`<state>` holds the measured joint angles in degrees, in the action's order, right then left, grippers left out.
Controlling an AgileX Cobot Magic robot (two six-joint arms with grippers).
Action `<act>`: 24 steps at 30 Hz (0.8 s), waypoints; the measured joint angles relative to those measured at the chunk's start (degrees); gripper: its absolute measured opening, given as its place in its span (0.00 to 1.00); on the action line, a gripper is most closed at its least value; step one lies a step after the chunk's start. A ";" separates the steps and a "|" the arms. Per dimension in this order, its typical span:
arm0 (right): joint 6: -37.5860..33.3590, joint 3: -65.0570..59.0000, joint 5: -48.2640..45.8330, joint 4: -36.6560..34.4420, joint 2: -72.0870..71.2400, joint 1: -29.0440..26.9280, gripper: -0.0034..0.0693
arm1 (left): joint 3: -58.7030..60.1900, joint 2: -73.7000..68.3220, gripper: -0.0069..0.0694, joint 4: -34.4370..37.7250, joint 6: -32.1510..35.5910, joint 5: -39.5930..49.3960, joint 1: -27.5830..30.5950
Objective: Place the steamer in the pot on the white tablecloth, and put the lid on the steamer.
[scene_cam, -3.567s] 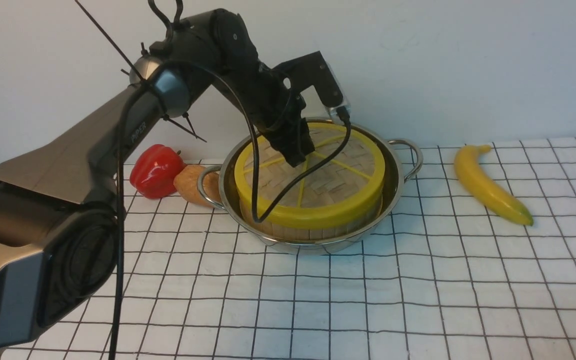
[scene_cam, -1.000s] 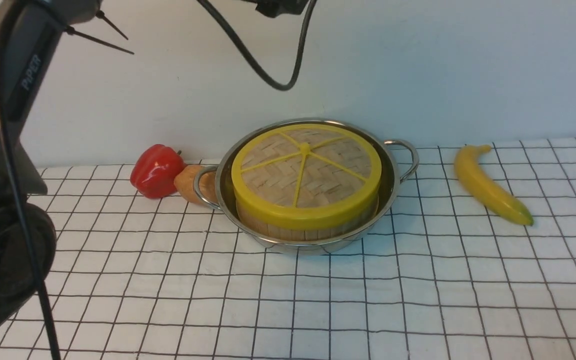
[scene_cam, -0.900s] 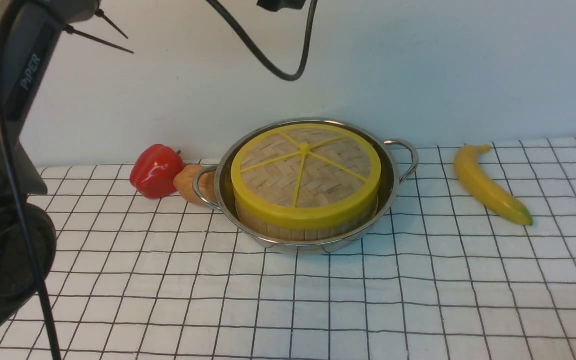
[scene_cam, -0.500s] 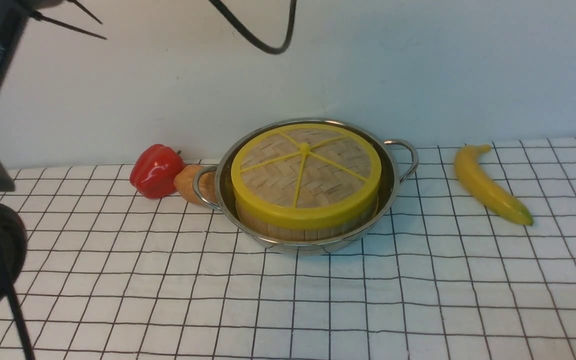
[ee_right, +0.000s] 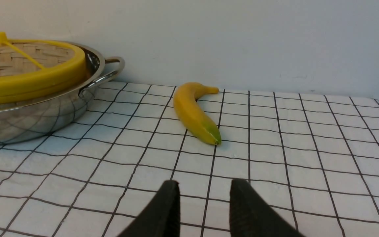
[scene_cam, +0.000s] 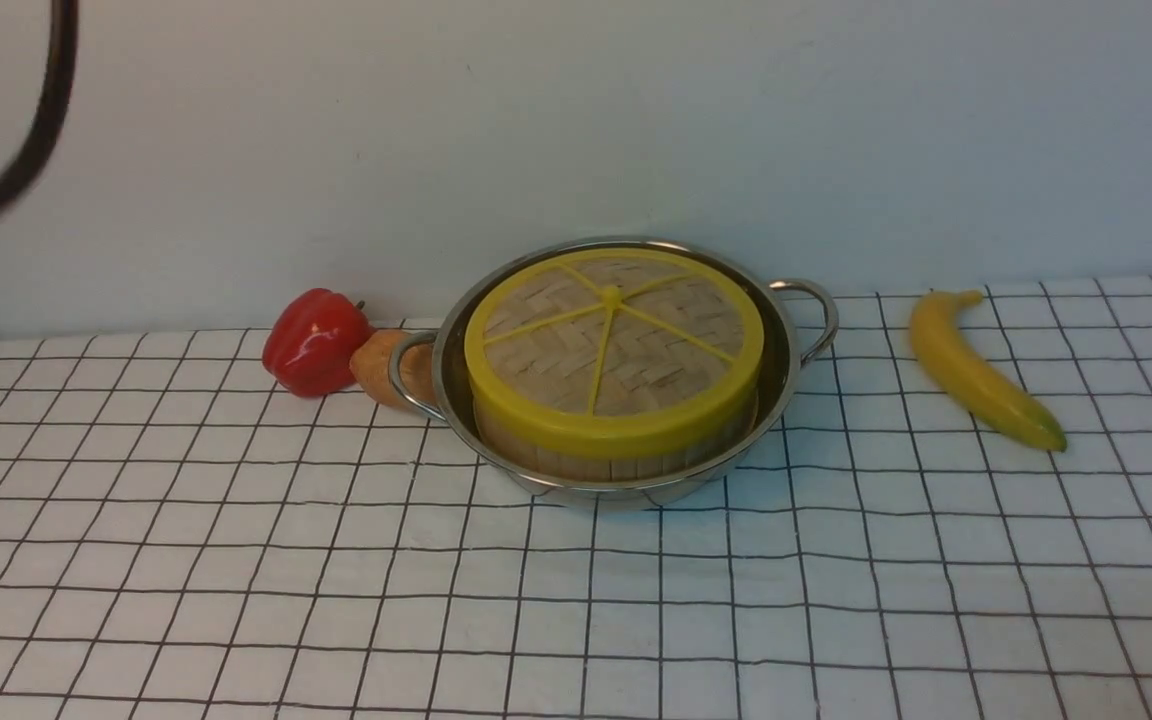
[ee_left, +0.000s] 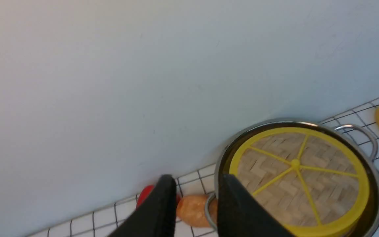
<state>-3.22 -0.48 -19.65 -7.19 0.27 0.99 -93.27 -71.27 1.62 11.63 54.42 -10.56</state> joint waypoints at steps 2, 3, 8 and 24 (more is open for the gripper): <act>0.00 0.00 0.00 0.00 0.00 0.00 0.38 | 16.04 8.42 0.34 1.05 0.00 -8.69 2.19; 0.00 0.00 0.00 0.00 0.00 0.00 0.38 | 22.48 11.72 0.35 1.70 0.00 -12.23 3.23; 0.00 0.00 0.00 0.00 0.00 0.00 0.38 | 49.24 28.10 0.39 2.40 0.00 -27.16 9.35; 0.00 0.00 0.00 0.00 0.00 0.00 0.38 | 82.52 66.61 0.41 0.85 -0.65 -31.26 13.05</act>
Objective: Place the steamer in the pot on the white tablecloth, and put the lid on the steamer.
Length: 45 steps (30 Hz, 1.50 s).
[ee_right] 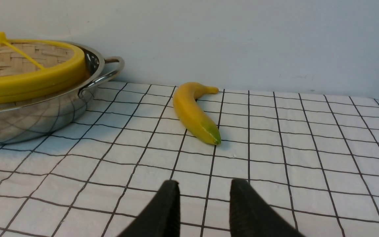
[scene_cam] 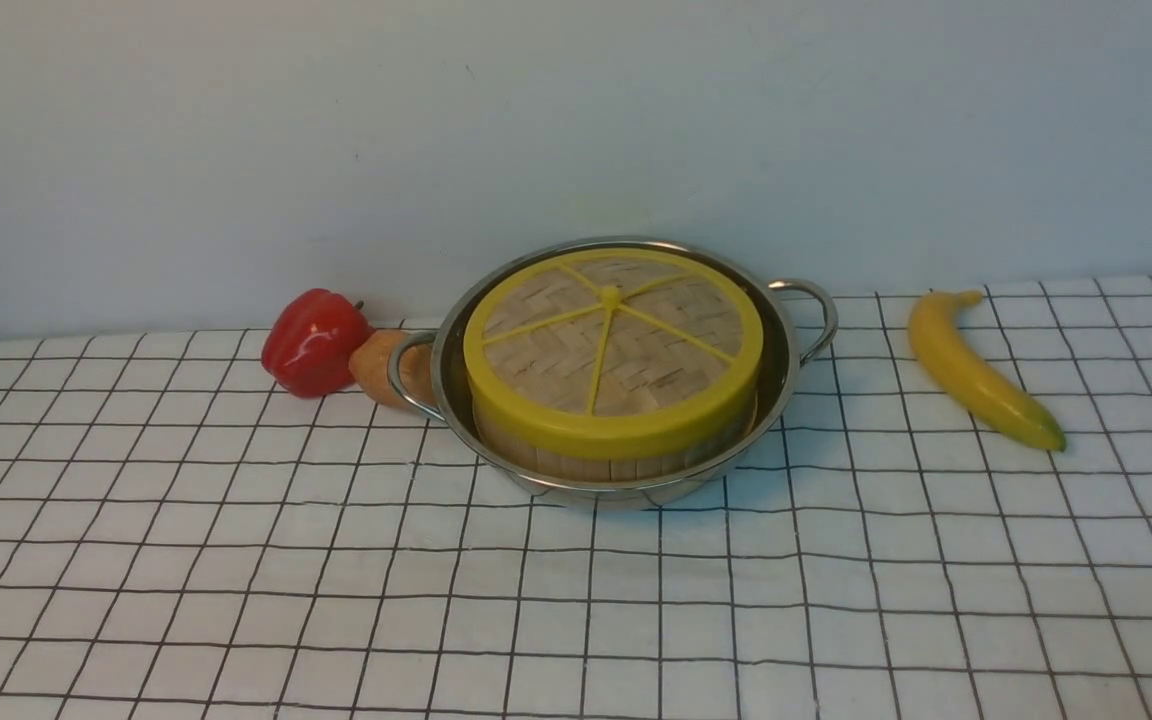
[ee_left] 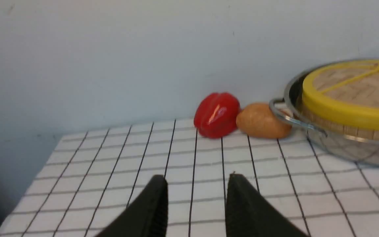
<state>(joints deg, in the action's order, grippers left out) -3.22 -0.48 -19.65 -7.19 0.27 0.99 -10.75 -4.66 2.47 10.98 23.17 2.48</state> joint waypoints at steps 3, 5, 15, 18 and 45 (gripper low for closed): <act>0.00 0.00 0.00 0.00 0.00 0.00 0.38 | 2.17 -0.82 0.41 -0.88 -1.95 0.79 0.00; 0.00 0.00 0.00 0.00 0.00 0.00 0.38 | 3.58 -1.07 0.41 -1.00 -3.24 0.77 0.00; 0.00 0.00 0.00 0.00 0.00 0.00 0.38 | 11.08 4.42 0.41 -1.59 -4.77 -0.96 0.00; 0.00 0.00 0.00 0.00 0.00 0.00 0.38 | 11.17 4.55 0.41 -1.46 -4.95 -1.73 0.00; 0.00 0.00 0.00 0.00 0.00 0.00 0.38 | 11.17 4.59 0.41 -1.56 -4.95 -1.99 0.00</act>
